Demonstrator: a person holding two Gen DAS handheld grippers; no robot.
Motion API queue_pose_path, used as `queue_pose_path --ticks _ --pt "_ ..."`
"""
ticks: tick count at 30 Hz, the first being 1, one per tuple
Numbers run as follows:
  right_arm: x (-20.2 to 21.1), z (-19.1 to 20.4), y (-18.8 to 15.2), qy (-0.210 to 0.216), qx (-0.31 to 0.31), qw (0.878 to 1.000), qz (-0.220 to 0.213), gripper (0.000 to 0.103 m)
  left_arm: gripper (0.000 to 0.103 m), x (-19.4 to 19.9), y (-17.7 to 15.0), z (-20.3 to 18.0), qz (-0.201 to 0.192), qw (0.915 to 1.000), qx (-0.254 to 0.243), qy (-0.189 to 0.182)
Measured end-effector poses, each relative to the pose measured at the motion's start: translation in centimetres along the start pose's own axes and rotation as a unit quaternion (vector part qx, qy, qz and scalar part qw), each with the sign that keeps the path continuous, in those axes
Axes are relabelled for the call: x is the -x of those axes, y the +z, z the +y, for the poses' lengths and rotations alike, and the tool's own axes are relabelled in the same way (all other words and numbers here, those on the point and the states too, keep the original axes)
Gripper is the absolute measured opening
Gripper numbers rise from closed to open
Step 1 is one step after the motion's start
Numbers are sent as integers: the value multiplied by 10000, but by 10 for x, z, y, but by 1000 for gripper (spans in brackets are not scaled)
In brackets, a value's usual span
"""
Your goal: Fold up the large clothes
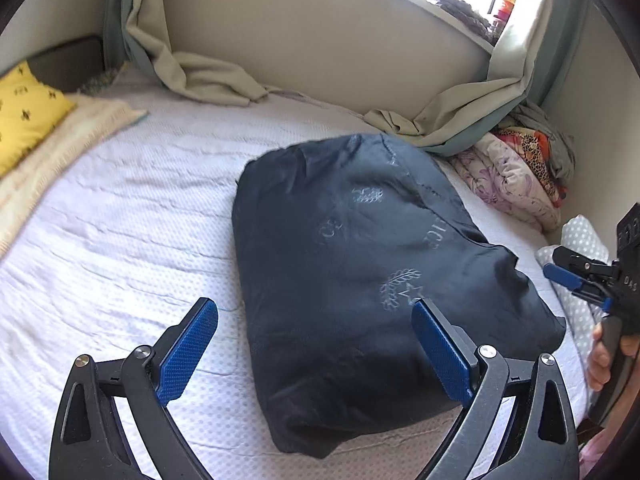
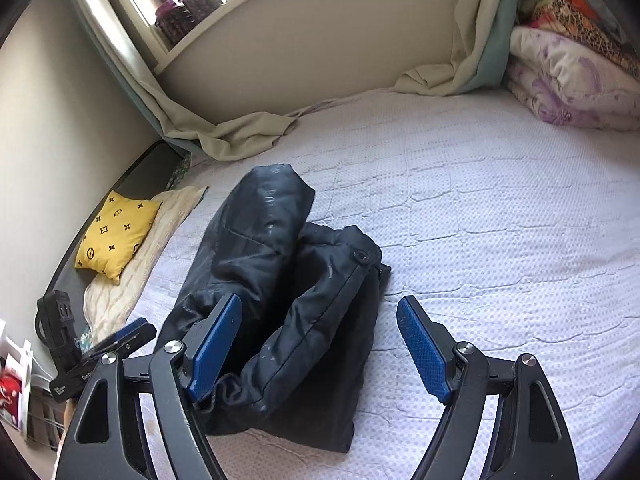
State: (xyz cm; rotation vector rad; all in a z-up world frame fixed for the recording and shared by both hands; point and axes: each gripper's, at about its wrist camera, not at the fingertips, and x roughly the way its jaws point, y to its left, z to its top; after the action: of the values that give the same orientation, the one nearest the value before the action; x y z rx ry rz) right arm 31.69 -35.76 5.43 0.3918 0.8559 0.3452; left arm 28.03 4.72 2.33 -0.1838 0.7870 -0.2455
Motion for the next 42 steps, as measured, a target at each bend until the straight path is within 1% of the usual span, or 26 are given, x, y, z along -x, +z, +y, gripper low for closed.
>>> queue_pose_path --ticks 3,5,7,10,12,14,17,20,23,24,27,29,31,34,38,42 --pt "10 9 1 13 66 10000 -54 79 99 20 0 -15 -135 9990 -242 362" --pt "19 19 1 -88 218 9996 -146 80 102 32 -2 -27 -225 9972 -434 573" --pt "29 33 -1 -193 402 9987 -260 82 102 52 -9 -45 -381 9936 -704 801" --pt "48 55 -10 -352 680 9959 -478 88 103 78 -24 -67 -611 9881 -1018 982" --pt "60 70 -26 -440 871 9933 -625 97 103 94 -39 -81 -746 9853 -1121 1052" --pt "70 79 -47 -517 993 9914 -673 102 103 104 -52 -88 -738 9855 -1129 1034" --pt "74 89 -79 -598 1047 9914 -500 103 103 111 -74 -92 -678 9875 -1028 986" --pt "72 95 -105 -771 1046 9912 -246 103 103 113 -93 -93 -554 9894 -945 957" --pt "71 99 -127 -1069 1075 9882 -206 103 103 116 -110 -96 -491 9903 -907 933" --pt "71 101 -133 -1146 1102 9871 -201 103 103 118 -116 -98 -508 9894 -931 993" --pt "72 103 -146 -1336 1128 9844 -218 103 103 121 -128 -102 -579 9839 -1051 1323" --pt "73 106 -152 -1383 1137 9836 -227 103 103 125 -135 -104 -649 9809 -1144 1433" --pt "74 107 -158 -1417 1135 9831 -250 103 103 129 -141 -104 -696 9812 -1126 1402" --pt "76 108 -165 -1464 1126 9824 -280 103 103 134 -147 -98 -792 9828 -940 1375" --pt "73 103 -175 -1441 972 9846 -185 103 103 135 -150 -89 -756 9867 -753 1223" --pt "70 100 -179 -1485 942 9843 -162 103 103 131 -152 -90 -754 9832 -834 1440"
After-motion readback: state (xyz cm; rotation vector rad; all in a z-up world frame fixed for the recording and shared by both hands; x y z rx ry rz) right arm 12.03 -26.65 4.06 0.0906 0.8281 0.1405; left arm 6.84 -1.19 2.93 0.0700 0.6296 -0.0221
